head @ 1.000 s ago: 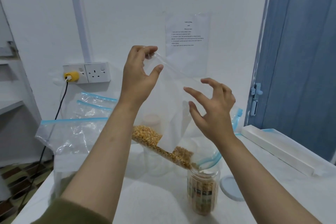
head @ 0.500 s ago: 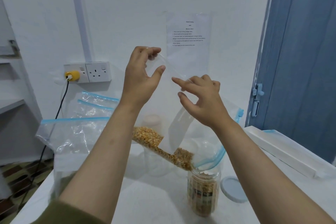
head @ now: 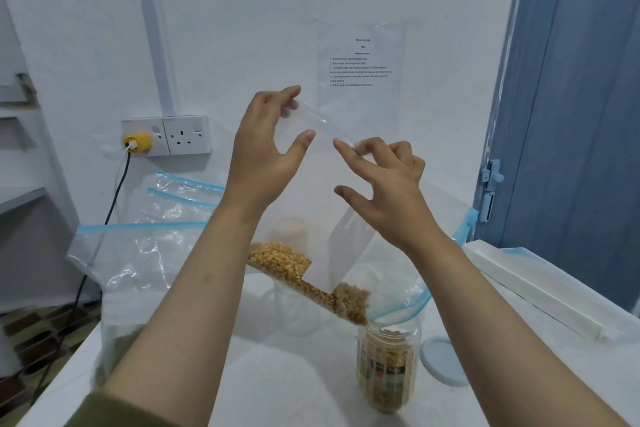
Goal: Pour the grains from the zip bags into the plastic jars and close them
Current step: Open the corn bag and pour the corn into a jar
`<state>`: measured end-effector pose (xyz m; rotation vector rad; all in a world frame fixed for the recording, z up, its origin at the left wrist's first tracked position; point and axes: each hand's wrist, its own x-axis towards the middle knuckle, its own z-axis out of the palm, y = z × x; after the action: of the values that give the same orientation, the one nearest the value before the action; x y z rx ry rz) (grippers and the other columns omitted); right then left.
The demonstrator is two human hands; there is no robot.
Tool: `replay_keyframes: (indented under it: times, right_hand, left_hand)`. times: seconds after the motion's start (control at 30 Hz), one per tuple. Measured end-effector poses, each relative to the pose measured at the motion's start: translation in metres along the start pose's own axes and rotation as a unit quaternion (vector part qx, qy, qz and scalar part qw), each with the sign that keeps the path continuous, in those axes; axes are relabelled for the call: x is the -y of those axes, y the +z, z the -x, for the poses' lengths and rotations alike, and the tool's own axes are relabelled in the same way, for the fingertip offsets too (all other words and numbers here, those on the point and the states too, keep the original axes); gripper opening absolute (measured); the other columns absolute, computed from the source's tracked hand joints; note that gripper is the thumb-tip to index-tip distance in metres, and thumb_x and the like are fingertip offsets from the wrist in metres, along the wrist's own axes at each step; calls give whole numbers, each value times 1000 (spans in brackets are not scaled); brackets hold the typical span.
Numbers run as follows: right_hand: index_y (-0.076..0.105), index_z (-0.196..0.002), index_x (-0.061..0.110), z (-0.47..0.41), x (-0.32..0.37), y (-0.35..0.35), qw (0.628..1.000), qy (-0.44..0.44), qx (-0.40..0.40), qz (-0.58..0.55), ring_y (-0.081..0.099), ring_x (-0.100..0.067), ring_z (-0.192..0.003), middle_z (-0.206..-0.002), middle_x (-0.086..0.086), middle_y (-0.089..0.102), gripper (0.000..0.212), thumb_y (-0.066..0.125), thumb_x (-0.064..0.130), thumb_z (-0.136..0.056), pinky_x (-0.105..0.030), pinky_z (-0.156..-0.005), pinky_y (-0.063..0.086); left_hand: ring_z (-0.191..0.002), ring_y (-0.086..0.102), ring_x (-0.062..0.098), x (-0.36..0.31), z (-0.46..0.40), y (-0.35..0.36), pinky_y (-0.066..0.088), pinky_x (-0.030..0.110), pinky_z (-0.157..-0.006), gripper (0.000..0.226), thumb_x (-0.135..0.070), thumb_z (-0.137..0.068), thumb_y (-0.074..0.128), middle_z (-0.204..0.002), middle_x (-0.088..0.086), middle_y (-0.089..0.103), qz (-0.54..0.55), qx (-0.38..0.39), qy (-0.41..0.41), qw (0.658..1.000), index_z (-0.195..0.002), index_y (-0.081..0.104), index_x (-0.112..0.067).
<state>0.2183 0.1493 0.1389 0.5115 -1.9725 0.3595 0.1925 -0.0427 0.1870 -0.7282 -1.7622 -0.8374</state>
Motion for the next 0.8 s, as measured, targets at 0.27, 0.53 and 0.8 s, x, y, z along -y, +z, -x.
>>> replay_keyframes:
  times: [0.27, 0.53, 0.8]
  right_hand:
    - [55, -140, 25, 2, 1, 3, 999, -8, -36, -4, 33, -18, -99, -115, 1, 54, 58, 71, 28, -84, -42, -85, 26]
    - [55, -140, 25, 5, 6, 5, 999, -16, -49, 9, 34, -19, -99, -116, 3, 53, 59, 72, 28, -84, -41, -87, 25]
    - [53, -141, 24, 6, 6, 4, 998, -13, -53, 12, 34, -20, -100, -116, 0, 55, 59, 70, 28, -85, -41, -87, 26]
  left_hand:
    - [-134, 34, 17, 18, 64, 6, 26, 40, -112, 63, -44, -97, 53, -143, 3, 41, -99, -77, -106, 986, -153, 31, -26]
    - [-146, 19, 21, 25, 151, 25, 24, 45, -113, 71, -62, -92, 44, -164, 0, -5, 53, -67, -429, 899, -147, -1, -60]
    - [-130, 41, 12, 22, 148, 24, 29, 31, -104, 79, -41, -98, 55, -141, -9, 39, 205, -79, -429, 876, -149, -3, -56]
